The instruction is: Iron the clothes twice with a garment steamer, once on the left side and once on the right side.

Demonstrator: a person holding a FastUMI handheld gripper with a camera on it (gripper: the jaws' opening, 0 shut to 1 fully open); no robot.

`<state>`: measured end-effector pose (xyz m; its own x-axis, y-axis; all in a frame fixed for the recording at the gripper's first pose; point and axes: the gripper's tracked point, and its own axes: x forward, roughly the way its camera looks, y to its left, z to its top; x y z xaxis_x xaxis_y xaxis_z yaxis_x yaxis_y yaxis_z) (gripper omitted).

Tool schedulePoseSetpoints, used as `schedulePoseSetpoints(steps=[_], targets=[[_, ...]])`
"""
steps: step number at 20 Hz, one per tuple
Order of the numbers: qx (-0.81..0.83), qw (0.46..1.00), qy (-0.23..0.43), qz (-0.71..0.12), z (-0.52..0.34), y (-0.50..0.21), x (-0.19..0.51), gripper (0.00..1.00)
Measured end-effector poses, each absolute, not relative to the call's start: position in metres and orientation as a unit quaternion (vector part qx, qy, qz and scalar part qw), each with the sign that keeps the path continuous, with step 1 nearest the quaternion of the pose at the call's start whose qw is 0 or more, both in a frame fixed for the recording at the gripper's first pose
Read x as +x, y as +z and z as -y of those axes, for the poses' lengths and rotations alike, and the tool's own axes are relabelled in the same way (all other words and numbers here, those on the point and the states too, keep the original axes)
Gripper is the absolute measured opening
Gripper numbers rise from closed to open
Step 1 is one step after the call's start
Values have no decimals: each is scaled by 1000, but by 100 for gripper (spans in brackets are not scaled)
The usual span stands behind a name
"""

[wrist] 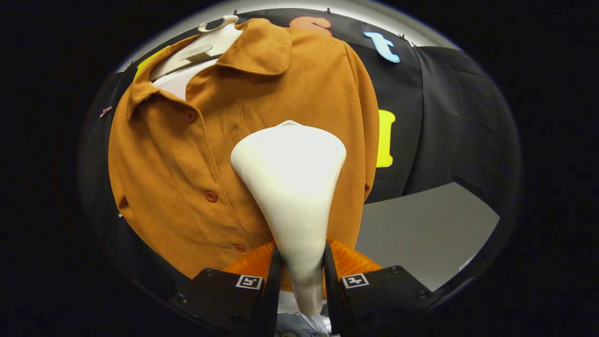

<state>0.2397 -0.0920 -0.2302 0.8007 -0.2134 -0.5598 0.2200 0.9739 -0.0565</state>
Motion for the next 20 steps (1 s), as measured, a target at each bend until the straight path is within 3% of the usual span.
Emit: schedulePoseSetpoints(steps=[20], targets=[[50,876,-134,-462,111,-360,181,47]])
